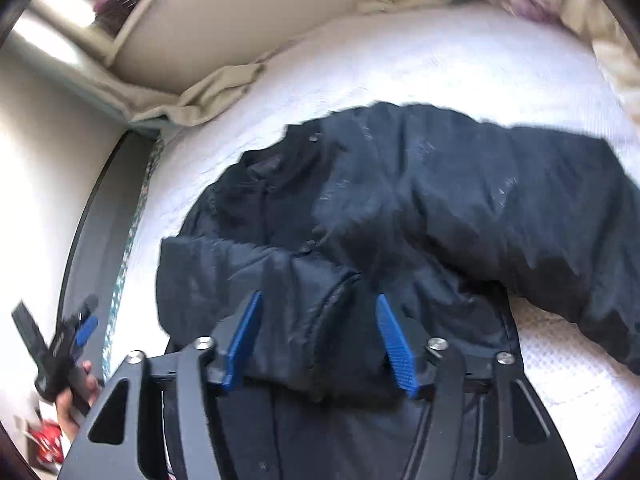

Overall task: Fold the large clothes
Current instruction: 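Grasp the other sleeve's knit cuff with the right tool, fold it across the body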

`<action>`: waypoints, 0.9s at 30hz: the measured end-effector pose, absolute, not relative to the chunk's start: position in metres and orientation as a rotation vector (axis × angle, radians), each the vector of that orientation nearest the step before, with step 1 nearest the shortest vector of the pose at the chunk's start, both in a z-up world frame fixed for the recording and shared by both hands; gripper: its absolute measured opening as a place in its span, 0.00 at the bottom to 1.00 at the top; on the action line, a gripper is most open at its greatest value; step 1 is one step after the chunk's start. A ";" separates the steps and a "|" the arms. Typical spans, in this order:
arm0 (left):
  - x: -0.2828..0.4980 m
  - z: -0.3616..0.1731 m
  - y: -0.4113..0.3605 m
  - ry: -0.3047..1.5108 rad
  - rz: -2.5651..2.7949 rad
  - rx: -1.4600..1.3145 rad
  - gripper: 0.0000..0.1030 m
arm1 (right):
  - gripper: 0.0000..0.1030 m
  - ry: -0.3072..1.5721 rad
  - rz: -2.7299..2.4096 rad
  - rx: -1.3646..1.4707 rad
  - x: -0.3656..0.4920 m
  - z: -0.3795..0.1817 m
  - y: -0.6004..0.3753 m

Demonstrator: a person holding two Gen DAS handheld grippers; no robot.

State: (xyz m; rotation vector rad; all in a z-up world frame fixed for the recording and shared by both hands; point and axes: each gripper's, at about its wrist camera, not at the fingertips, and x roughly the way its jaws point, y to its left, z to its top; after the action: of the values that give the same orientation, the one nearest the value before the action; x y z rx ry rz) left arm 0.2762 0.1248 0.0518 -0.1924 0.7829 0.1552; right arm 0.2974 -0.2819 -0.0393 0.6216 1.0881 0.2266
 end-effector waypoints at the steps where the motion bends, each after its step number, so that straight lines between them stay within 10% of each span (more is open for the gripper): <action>1: 0.278 0.049 0.124 0.792 0.161 -0.177 0.99 | 0.55 1.101 0.213 0.641 0.298 -0.048 -0.285; 15: 0.328 0.016 0.116 0.950 0.171 -0.029 0.99 | 0.58 1.298 0.322 0.917 0.305 -0.137 -0.288; 18: 0.338 0.007 0.112 0.969 0.147 -0.069 0.99 | 0.15 1.301 0.377 0.874 0.316 -0.136 -0.275; 27: 0.348 -0.012 0.094 0.994 0.138 -0.024 0.99 | 0.06 1.070 0.298 0.537 0.352 -0.068 -0.268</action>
State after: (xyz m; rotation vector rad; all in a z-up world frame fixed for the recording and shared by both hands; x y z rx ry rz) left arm 0.3481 0.0944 -0.0117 -0.0238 0.9943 0.1380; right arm 0.3523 -0.2678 -0.0676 0.5371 1.0695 0.2978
